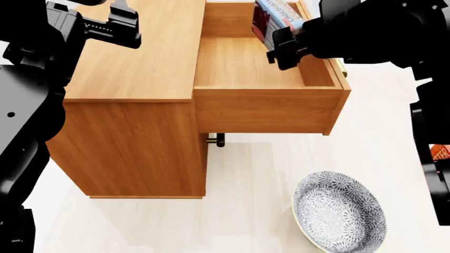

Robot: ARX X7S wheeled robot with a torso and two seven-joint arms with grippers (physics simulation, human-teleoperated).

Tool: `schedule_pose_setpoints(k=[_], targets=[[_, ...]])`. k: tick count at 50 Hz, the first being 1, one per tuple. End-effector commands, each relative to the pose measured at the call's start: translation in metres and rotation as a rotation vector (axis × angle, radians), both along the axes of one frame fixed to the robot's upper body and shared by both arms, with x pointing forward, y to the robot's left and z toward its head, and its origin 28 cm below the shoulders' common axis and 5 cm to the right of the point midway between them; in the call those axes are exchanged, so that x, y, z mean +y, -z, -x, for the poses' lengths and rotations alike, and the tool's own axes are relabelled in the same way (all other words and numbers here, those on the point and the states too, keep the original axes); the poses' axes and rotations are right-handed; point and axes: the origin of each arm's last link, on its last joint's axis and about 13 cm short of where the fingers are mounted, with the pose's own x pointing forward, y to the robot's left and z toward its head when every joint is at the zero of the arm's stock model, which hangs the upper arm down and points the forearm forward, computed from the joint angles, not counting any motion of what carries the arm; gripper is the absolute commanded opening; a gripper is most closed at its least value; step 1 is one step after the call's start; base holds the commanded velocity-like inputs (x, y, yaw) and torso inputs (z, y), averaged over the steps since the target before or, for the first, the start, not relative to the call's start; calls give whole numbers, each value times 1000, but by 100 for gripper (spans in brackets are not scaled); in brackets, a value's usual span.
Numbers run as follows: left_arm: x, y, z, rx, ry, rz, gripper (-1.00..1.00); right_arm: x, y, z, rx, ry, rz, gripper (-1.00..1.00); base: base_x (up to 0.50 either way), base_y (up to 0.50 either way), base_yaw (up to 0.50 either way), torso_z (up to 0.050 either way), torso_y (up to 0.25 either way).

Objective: Put the chocolate pudding in the top drawer of the cabinet and close it.

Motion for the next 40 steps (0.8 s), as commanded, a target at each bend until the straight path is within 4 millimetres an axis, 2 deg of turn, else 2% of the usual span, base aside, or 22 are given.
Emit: schedule_pose_setpoints(k=[1,22,40], targets=[[0,0,0,0,-2,1,100,-4,10,-2,20,17,3,-100,0,0,0,0,0],[0,0,0,3,-4,1,100,-8,29,-6,60,37,8,-100,2,0,0,0,-1],[0,0,0,2,-5,1,100,-7,32,-5,73,32,11,-100,1,0,0,0,-5]])
